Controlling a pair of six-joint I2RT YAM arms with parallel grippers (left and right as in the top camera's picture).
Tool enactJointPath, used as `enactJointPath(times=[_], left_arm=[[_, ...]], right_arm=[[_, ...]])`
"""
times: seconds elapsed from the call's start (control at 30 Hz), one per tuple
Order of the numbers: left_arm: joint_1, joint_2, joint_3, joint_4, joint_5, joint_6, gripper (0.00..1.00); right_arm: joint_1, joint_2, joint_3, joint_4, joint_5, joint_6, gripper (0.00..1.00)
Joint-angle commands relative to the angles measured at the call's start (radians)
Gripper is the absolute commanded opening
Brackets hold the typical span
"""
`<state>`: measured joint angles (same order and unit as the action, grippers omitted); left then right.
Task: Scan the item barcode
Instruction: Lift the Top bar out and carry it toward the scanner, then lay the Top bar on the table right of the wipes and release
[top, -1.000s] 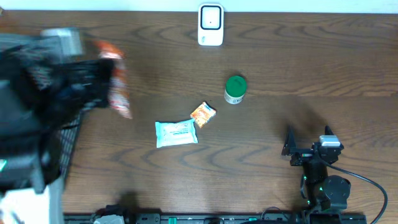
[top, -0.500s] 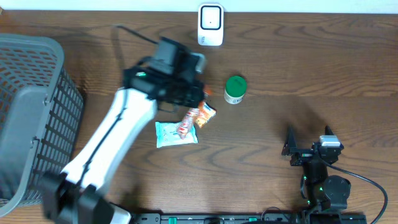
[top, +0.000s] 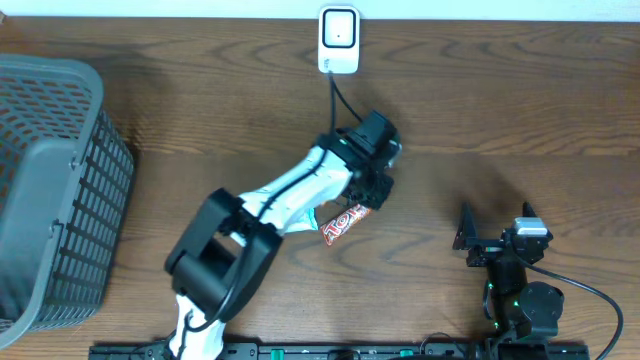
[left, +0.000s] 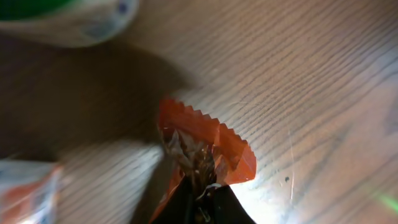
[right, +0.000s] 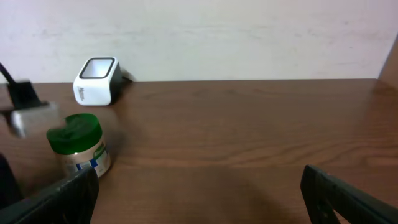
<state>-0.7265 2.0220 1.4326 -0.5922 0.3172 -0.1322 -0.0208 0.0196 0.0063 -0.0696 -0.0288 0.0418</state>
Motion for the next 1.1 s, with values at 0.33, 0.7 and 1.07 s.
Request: enactJointPath(times=[0.33,0.7,1.07], left_arm=[[-0.012,-0.202,0.107,-0.006,-0.161,0.063,0.79],[0.024,-0.642,0.116,-0.138,-0.381,-0.028,0.07],[0.087,-0.726,0.116,-0.35,0.131,-0.576,0.07]], right_arm=[[0.001,0.0,-0.001,-0.003,0.002,0.01,0.99],[0.001,0.0,-0.001,-0.003,0.002,0.01,0.99],[0.001,0.0,-0.001,-0.003,0.002,0.01,0.99]])
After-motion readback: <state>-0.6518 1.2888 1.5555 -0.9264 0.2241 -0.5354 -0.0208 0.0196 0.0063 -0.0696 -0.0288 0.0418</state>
